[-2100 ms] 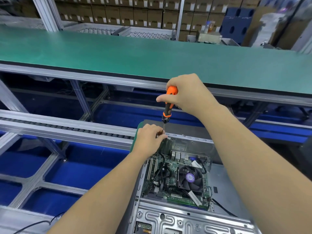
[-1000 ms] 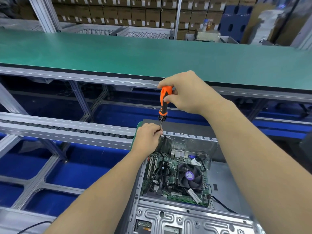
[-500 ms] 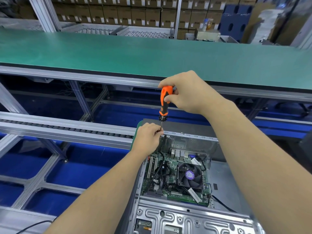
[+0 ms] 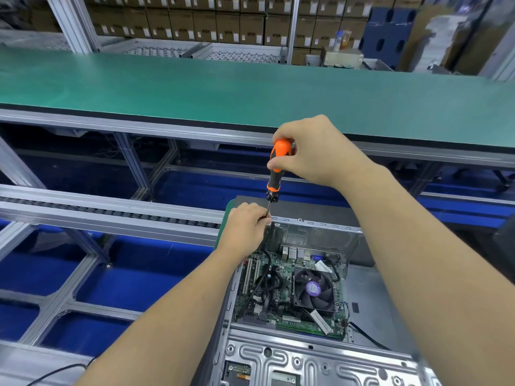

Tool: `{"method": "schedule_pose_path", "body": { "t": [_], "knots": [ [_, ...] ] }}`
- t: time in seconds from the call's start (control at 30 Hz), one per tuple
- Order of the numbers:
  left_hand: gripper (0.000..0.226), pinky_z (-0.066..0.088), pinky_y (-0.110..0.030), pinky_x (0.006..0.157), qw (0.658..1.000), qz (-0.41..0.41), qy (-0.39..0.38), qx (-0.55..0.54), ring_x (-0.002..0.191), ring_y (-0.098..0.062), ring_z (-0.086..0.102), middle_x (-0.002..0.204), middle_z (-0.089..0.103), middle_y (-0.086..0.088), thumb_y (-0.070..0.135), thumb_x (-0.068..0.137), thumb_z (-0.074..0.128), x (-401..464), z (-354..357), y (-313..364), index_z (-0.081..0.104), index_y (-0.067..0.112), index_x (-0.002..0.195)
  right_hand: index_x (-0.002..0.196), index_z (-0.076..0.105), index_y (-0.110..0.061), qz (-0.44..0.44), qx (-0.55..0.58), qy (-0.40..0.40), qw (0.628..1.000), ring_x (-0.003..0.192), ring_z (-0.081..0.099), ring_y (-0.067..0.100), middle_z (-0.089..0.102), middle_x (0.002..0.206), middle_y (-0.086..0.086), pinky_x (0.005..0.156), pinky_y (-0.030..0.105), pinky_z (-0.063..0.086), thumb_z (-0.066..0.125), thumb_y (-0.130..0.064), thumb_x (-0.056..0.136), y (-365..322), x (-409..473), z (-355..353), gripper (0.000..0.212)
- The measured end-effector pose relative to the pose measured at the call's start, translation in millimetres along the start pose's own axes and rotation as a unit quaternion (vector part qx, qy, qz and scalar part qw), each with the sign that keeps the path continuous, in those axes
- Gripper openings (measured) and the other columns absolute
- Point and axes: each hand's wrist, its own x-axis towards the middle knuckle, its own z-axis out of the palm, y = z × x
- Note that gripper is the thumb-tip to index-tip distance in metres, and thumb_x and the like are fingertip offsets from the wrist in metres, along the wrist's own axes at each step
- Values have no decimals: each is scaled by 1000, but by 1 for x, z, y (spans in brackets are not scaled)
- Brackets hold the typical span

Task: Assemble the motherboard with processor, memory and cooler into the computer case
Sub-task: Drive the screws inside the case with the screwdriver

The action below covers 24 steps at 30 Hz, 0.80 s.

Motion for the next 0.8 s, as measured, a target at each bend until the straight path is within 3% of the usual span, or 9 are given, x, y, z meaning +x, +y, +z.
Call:
{"method": "schedule_pose_path", "body": {
  "t": [0.3,0.8],
  "knots": [
    [17,45,-43,86,999,-7,1,-31,90,-23,55,89,67,-2,18,98,59,-1,2,-2,71,9,89,105,73,-12,-8,-17,-7,1000,89,59,25,69,90,5,83,43,54,76,-36,87,-5,0,0,30],
    [17,46,-39,84,999,-15,5,-39,89,-20,53,87,65,-2,16,99,58,-3,-1,1,69,9,88,102,73,-11,-12,-16,-2,1000,83,58,26,68,84,5,80,43,54,75,-35,88,-6,-2,1,27]
  ]
}}
